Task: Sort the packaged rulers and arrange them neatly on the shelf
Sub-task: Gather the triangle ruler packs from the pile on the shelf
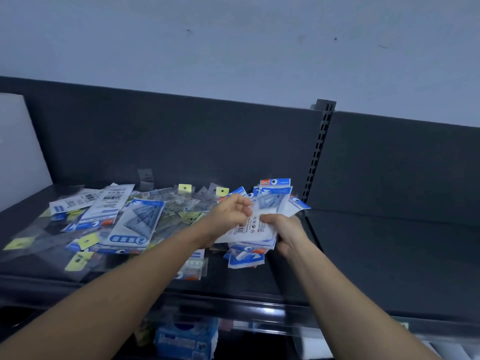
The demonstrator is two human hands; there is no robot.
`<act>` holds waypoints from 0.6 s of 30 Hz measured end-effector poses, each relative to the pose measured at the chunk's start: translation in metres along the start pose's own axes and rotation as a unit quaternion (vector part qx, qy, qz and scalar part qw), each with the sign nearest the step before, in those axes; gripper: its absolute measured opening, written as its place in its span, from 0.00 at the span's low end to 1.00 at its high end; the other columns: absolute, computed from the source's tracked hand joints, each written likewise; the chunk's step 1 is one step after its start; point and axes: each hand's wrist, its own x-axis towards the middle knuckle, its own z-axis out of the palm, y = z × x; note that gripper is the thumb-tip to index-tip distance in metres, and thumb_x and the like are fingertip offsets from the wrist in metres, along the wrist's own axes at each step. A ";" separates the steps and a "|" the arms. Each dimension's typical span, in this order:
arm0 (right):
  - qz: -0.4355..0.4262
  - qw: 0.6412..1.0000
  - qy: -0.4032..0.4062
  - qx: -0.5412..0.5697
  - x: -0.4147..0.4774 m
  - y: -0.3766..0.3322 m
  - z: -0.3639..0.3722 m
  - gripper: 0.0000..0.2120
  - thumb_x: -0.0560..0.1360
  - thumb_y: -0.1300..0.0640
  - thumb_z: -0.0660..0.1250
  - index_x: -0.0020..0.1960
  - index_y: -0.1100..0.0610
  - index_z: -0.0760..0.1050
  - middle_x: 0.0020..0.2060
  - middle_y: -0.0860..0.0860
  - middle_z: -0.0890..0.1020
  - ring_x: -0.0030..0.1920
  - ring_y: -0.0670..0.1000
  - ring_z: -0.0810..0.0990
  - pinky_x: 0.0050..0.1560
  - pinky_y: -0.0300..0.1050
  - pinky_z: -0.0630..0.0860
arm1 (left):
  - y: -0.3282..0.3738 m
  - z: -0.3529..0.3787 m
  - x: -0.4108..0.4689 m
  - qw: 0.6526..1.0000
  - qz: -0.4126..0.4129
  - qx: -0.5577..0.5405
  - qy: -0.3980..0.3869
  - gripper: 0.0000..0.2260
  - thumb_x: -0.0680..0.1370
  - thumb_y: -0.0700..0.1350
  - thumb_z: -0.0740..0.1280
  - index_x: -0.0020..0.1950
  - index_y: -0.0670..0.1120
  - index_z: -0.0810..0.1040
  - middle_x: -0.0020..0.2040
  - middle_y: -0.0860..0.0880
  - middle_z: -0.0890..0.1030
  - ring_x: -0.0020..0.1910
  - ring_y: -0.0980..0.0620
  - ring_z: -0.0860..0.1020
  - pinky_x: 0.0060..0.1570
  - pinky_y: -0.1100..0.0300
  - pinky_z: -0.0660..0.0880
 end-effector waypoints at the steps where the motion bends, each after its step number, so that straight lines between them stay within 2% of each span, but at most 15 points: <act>1: -0.005 1.000 0.002 0.001 0.000 0.001 0.006 0.18 0.71 0.74 0.65 0.61 0.67 0.73 0.47 0.63 0.83 0.38 0.58 0.83 0.28 0.50 0.81 | -0.001 -0.009 -0.002 0.999 -0.002 0.033 0.014 0.15 0.67 0.36 0.63 0.50 0.49 0.73 0.52 0.45 0.76 0.51 0.51 0.75 0.47 0.63 0.73; 3: -0.012 1.000 0.003 0.012 0.000 0.002 0.016 0.18 0.72 0.73 0.65 0.61 0.66 0.72 0.47 0.62 0.83 0.39 0.58 0.83 0.29 0.50 0.81 | -0.007 -0.035 -0.004 0.987 0.001 0.134 0.091 0.14 0.71 0.33 0.63 0.46 0.52 0.74 0.53 0.47 0.78 0.54 0.49 0.77 0.51 0.59 0.74; 4: -0.017 1.000 0.004 0.014 0.000 0.002 0.022 0.18 0.73 0.72 0.66 0.62 0.65 0.72 0.49 0.62 0.83 0.40 0.58 0.84 0.31 0.50 0.82 | -0.012 -0.053 -0.007 0.968 -0.007 0.201 0.148 0.13 0.72 0.34 0.64 0.44 0.54 0.75 0.53 0.48 0.78 0.54 0.49 0.77 0.53 0.56 0.75; 6: -0.024 0.999 0.009 0.028 -0.002 0.002 0.031 0.18 0.73 0.72 0.65 0.62 0.65 0.71 0.50 0.62 0.82 0.39 0.57 0.83 0.29 0.49 0.81 | -0.018 -0.089 -0.015 0.898 -0.089 0.371 0.219 0.05 0.73 0.43 0.66 0.44 0.54 0.75 0.54 0.49 0.79 0.55 0.47 0.77 0.57 0.50 0.74; 7: -0.026 0.999 0.011 0.041 -0.003 0.002 0.035 0.18 0.73 0.73 0.64 0.62 0.65 0.71 0.50 0.62 0.82 0.37 0.57 0.82 0.27 0.48 0.81 | -0.022 -0.105 -0.021 0.847 -0.160 0.460 0.213 0.04 0.73 0.48 0.67 0.46 0.52 0.75 0.57 0.48 0.78 0.57 0.46 0.75 0.60 0.46 0.72; 8: -0.027 0.998 0.014 0.052 -0.003 0.003 0.039 0.17 0.73 0.73 0.64 0.62 0.65 0.71 0.49 0.62 0.81 0.36 0.56 0.82 0.25 0.47 0.80 | -0.028 -0.119 -0.027 0.792 -0.236 0.530 0.188 0.09 0.73 0.53 0.67 0.49 0.50 0.74 0.61 0.46 0.76 0.61 0.44 0.73 0.63 0.42 0.68; 9: -0.027 0.998 0.015 0.057 -0.003 0.005 0.043 0.17 0.73 0.73 0.63 0.61 0.64 0.71 0.48 0.61 0.81 0.36 0.55 0.81 0.24 0.46 0.79 | -0.035 -0.131 -0.033 0.756 -0.301 0.561 0.152 0.16 0.73 0.57 0.67 0.54 0.49 0.74 0.66 0.44 0.72 0.65 0.43 0.69 0.65 0.40 0.65; 10: -0.028 0.998 0.018 0.058 -0.003 0.007 0.047 0.17 0.73 0.73 0.63 0.60 0.63 0.72 0.46 0.60 0.82 0.35 0.55 0.81 0.24 0.46 0.79 | -0.042 -0.138 -0.039 0.742 -0.334 0.566 0.130 0.25 0.73 0.61 0.66 0.63 0.47 0.71 0.71 0.43 0.67 0.69 0.42 0.66 0.66 0.40 0.64; 11: -0.027 0.998 0.019 0.057 -0.002 0.009 0.050 0.15 0.73 0.73 0.63 0.57 0.63 0.72 0.44 0.59 0.82 0.35 0.54 0.81 0.25 0.46 0.79 | -0.050 -0.143 -0.042 0.742 -0.340 0.564 0.127 0.31 0.73 0.64 0.66 0.68 0.46 0.68 0.73 0.44 0.65 0.70 0.42 0.64 0.65 0.41 0.65; 12: -0.025 0.998 0.020 0.057 -0.002 0.012 0.053 0.13 0.73 0.73 0.63 0.54 0.62 0.72 0.42 0.58 0.81 0.35 0.54 0.81 0.27 0.48 0.79 | -0.056 -0.146 -0.045 0.751 -0.324 0.560 0.132 0.31 0.73 0.64 0.66 0.68 0.46 0.68 0.71 0.44 0.67 0.68 0.42 0.67 0.63 0.44 0.68; 14: -0.014 0.998 0.021 0.062 0.000 0.016 0.059 0.11 0.73 0.73 0.63 0.49 0.60 0.70 0.41 0.59 0.81 0.35 0.56 0.81 0.34 0.54 0.81 | -0.061 -0.148 -0.047 0.778 -0.266 0.547 0.154 0.17 0.74 0.58 0.67 0.55 0.48 0.72 0.60 0.46 0.76 0.55 0.45 0.74 0.53 0.51 0.73; 15: -0.010 0.998 0.019 0.064 0.001 0.017 0.061 0.10 0.73 0.73 0.63 0.47 0.60 0.70 0.42 0.60 0.81 0.36 0.57 0.81 0.35 0.56 0.81 | -0.057 -0.146 -0.048 0.785 -0.245 0.544 0.165 0.11 0.75 0.53 0.66 0.50 0.48 0.71 0.55 0.46 0.77 0.49 0.47 0.75 0.47 0.54 0.73; 17: -0.004 0.998 0.015 0.064 0.002 0.020 0.064 0.10 0.73 0.73 0.63 0.49 0.61 0.70 0.43 0.61 0.81 0.35 0.57 0.81 0.31 0.56 0.81 | -0.051 -0.142 -0.048 0.789 -0.207 0.546 0.189 0.07 0.75 0.48 0.65 0.49 0.47 0.70 0.51 0.46 0.77 0.46 0.47 0.75 0.41 0.56 0.71; 18: -0.002 0.998 0.011 0.063 0.002 0.020 0.064 0.11 0.73 0.73 0.63 0.53 0.62 0.70 0.44 0.62 0.81 0.35 0.57 0.82 0.28 0.55 0.81 | -0.049 -0.140 -0.047 0.795 -0.183 0.541 0.206 0.09 0.74 0.47 0.65 0.53 0.47 0.72 0.53 0.46 0.78 0.48 0.46 0.75 0.42 0.55 0.73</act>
